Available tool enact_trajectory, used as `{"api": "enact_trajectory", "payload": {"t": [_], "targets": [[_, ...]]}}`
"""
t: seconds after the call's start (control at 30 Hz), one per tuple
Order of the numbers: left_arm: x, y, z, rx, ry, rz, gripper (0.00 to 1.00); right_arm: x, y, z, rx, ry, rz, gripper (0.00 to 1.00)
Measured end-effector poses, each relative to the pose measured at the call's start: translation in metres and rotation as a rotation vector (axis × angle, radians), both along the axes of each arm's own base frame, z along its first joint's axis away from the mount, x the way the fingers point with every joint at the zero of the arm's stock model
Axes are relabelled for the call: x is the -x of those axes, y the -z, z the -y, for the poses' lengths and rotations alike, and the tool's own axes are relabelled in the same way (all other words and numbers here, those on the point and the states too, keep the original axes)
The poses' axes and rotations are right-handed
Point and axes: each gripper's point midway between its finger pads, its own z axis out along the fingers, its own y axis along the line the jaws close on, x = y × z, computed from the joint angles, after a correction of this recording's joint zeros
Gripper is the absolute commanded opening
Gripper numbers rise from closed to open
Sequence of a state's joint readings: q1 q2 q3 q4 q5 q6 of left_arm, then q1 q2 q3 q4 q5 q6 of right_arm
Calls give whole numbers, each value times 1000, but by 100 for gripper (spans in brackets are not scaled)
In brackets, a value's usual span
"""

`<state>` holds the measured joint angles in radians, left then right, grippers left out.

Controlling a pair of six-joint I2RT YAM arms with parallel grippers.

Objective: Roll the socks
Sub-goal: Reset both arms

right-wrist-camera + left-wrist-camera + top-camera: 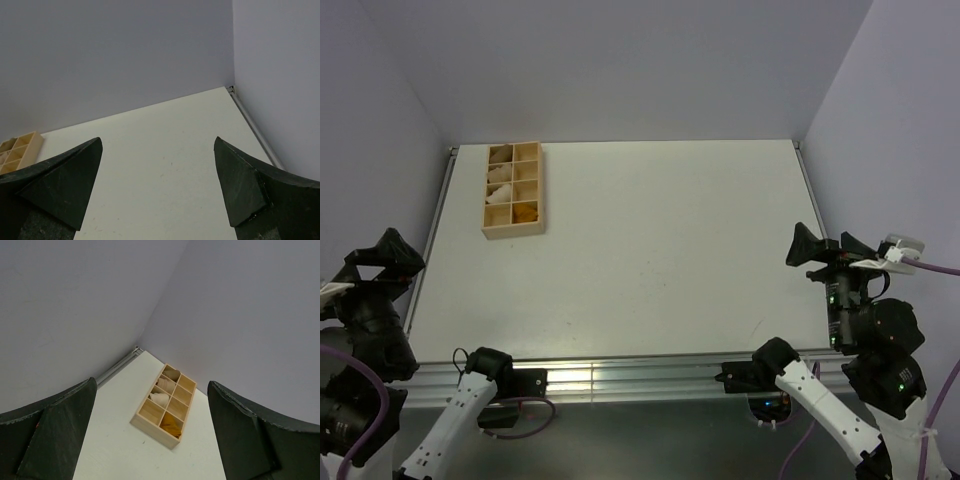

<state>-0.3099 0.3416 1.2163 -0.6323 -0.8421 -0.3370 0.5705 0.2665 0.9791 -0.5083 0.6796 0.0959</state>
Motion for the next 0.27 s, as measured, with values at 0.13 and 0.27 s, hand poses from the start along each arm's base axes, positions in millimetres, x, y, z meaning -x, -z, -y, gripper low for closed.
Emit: {"api": "enact_trajectory", "payload": {"t": [0.13,0.27], "targets": [[-2,4,0,-4,-5,-13,100,-4,1,-5,7,-14,-7,100],[-1,5,-1,-2,-12,-14,100,-5,0,-6,6,-18,-3,100]]}}
